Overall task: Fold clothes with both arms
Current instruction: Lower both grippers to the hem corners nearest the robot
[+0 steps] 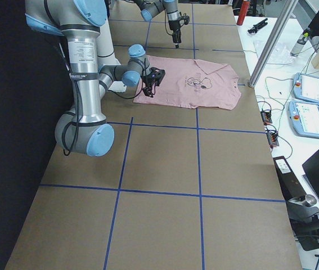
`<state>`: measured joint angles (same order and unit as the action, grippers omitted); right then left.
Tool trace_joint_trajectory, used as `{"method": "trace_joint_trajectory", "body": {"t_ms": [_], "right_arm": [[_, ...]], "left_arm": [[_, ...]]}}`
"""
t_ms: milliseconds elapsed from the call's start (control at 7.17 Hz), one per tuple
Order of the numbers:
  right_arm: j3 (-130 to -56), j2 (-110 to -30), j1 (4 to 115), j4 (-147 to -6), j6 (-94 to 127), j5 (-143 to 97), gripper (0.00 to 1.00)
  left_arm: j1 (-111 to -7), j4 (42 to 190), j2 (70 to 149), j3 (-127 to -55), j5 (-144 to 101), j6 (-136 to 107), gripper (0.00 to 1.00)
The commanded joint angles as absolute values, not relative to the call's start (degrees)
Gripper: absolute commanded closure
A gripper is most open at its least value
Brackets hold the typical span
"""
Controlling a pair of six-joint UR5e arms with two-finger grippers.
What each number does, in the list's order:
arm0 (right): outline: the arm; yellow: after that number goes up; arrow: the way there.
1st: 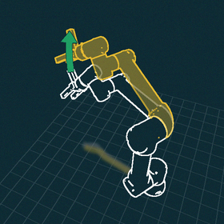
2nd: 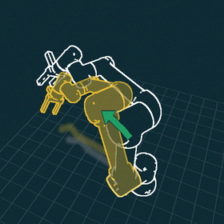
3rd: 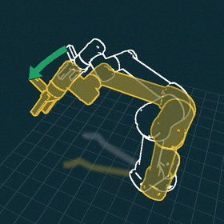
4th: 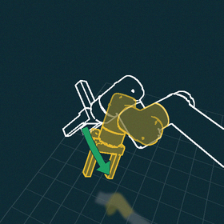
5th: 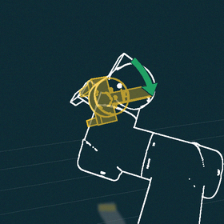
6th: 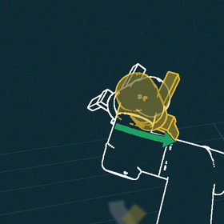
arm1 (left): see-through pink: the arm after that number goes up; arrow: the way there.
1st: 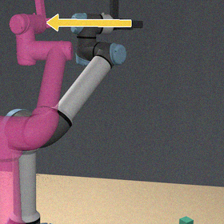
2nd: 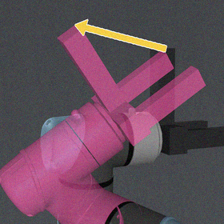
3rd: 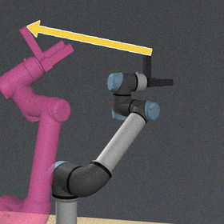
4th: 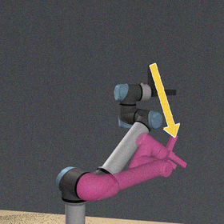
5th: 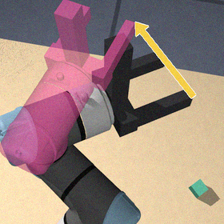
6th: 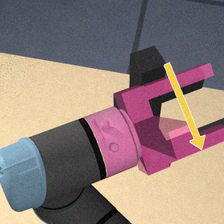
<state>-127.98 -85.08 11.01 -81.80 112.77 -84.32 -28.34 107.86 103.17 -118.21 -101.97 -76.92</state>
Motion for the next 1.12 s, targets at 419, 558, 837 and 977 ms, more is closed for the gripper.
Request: {"method": "trace_joint_trajectory", "body": {"t_ms": [419,558,837,977], "right_arm": [[-129.11,-84.11,8.26,-85.69,114.79,-82.09,0.24],[-129.11,-84.11,8.26,-85.78,114.79,-82.00,0.24],[-129.11,-84.11,8.35,-85.78,114.79,-81.30,0.24],[-129.11,-84.11,8.26,-85.69,114.79,-81.30,0.24]], "left_arm": [[-15.83,109.60,93.96,-118.21,-94.22,-86.39,0.41],[-14.78,109.60,93.96,-117.52,-94.22,-86.40,0.41],[-13.98,109.60,94.13,-116.90,-94.22,-86.31,0.47],[-13.97,109.60,94.13,-116.72,-94.31,-86.13,0.47]]}}
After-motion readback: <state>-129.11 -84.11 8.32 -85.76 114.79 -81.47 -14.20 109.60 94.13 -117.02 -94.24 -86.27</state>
